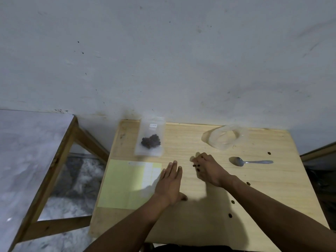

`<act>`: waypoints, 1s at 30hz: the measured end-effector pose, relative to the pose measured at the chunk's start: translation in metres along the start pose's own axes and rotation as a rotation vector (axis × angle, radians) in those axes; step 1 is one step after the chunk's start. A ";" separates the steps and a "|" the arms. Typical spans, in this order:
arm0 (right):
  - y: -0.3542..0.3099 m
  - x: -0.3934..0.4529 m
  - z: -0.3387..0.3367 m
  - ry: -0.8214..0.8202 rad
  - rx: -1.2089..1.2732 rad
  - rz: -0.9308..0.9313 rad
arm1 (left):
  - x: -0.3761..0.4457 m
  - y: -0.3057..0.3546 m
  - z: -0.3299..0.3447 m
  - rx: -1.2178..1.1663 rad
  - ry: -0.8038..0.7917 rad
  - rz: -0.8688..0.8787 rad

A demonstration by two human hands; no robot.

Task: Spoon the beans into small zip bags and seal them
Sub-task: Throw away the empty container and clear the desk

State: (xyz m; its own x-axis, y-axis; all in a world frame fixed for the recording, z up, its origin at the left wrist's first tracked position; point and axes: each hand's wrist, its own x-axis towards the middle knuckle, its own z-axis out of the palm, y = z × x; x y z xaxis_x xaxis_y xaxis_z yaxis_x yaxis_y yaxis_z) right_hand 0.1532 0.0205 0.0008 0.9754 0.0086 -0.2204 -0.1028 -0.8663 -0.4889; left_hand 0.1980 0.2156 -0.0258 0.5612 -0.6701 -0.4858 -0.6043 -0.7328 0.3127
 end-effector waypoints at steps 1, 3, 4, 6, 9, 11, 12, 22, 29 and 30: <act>0.001 0.001 0.001 -0.007 0.010 0.009 | 0.000 0.000 0.000 -0.001 0.003 -0.001; 0.001 0.004 0.004 -0.048 0.046 0.092 | -0.001 -0.001 0.000 -0.008 0.010 -0.004; 0.001 0.006 0.006 -0.085 0.054 0.128 | -0.001 0.000 0.000 -0.013 0.014 -0.005; -0.002 0.006 0.011 -0.073 0.044 0.136 | -0.001 0.000 0.000 -0.018 0.015 -0.004; -0.012 0.000 0.014 0.079 -0.032 0.061 | -0.002 0.000 -0.001 -0.025 0.018 -0.013; -0.020 -0.002 0.015 0.143 -0.102 0.038 | -0.003 -0.001 -0.001 -0.024 0.018 -0.013; -0.022 -0.003 0.015 0.138 -0.116 0.046 | -0.003 -0.001 0.000 -0.024 0.017 -0.013; -0.037 -0.007 0.013 0.201 0.355 0.469 | -0.005 -0.004 0.000 -0.031 0.018 0.006; -0.009 -0.038 -0.003 0.380 2.017 0.707 | -0.005 -0.010 0.003 -0.015 0.019 0.040; -0.007 -0.044 -0.006 0.410 2.165 0.658 | -0.005 -0.011 0.003 -0.010 0.022 0.044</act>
State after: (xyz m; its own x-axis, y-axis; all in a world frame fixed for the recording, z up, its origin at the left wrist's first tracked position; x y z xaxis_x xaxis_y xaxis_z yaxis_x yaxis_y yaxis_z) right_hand 0.1125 0.0229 0.0192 0.6784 -0.2627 -0.6861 -0.0259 0.9247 -0.3797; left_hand 0.1998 0.2273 -0.0294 0.5463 -0.7041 -0.4536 -0.6231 -0.7036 0.3417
